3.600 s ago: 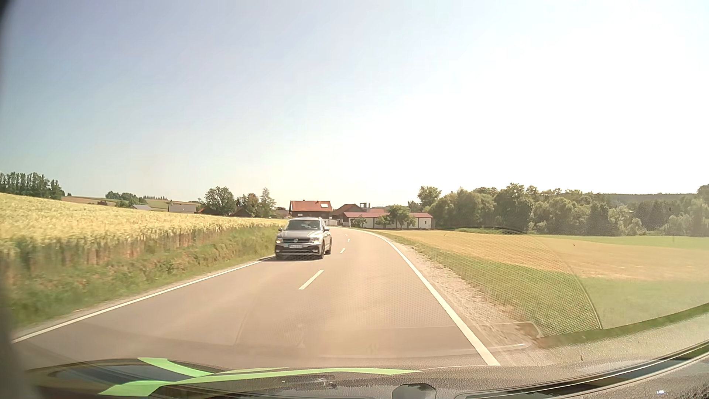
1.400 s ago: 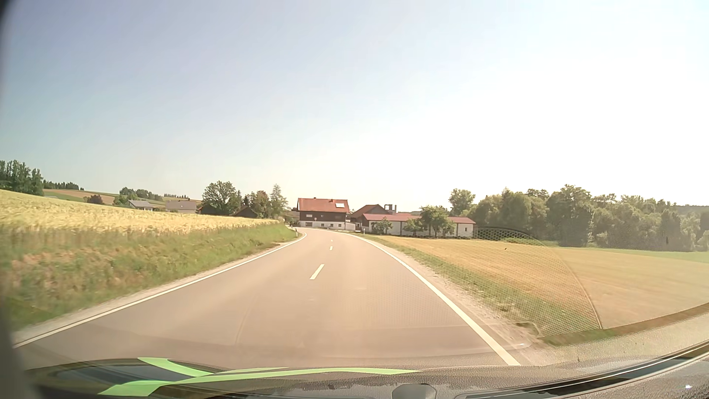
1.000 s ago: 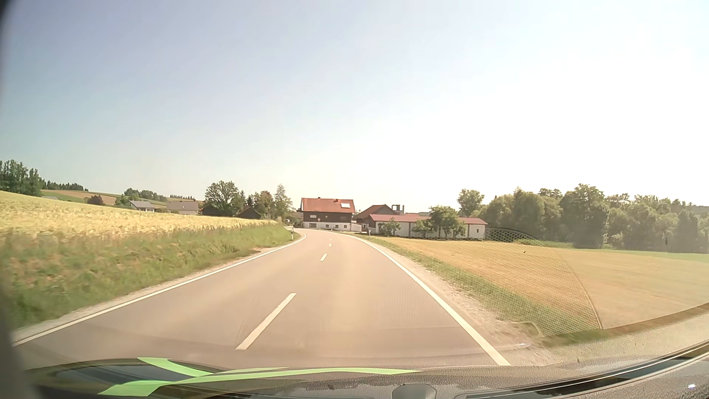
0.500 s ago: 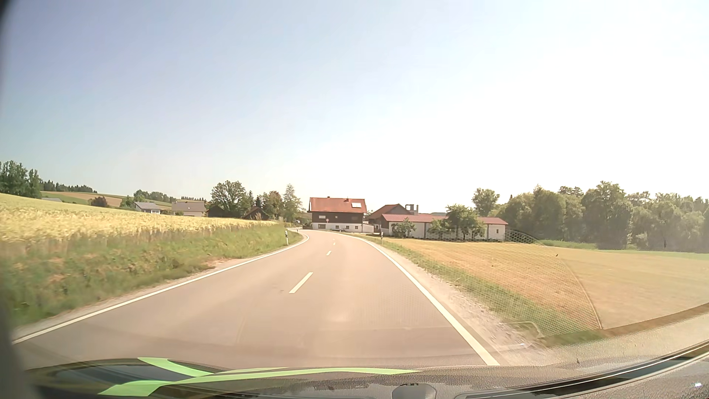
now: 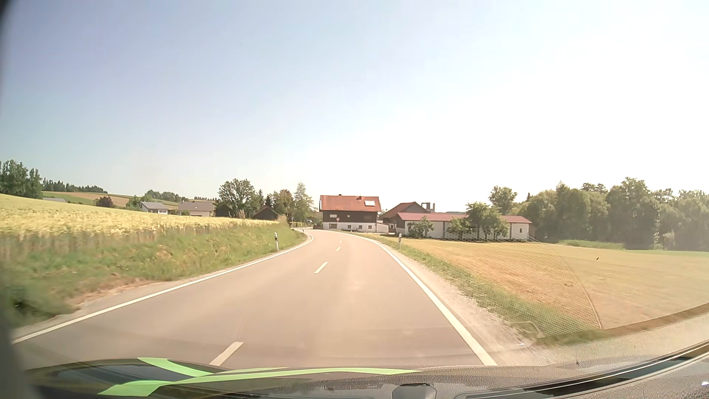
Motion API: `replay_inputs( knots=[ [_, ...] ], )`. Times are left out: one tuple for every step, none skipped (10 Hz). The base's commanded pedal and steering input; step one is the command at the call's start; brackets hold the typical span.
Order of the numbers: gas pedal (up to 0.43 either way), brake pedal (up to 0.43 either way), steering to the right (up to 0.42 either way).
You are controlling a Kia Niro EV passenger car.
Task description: Follow the waypoints while adhering to traffic rules and regulations
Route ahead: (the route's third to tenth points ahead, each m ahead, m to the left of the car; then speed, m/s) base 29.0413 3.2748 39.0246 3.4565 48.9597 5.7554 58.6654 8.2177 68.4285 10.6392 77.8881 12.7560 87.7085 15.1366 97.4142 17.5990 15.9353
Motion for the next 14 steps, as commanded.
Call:
replay_inputs(
  knots=[
    [0.157,0.0,-0.021],
    [0.157,0.0,-0.022],
    [0.157,0.0,-0.022],
    [0.157,0.0,-0.021],
    [0.157,0.0,-0.021],
    [0.157,0.0,-0.021],
    [0.157,0.0,-0.02],
    [0.157,0.0,-0.018],
    [0.157,0.0,-0.011],
    [0.157,0.0,-0.006],
    [0.157,0.0,-0.006],
    [0.169,0.0,-0.006],
    [0.177,0.0,-0.006],
    [0.189,0.0,-0.006]
  ],
)
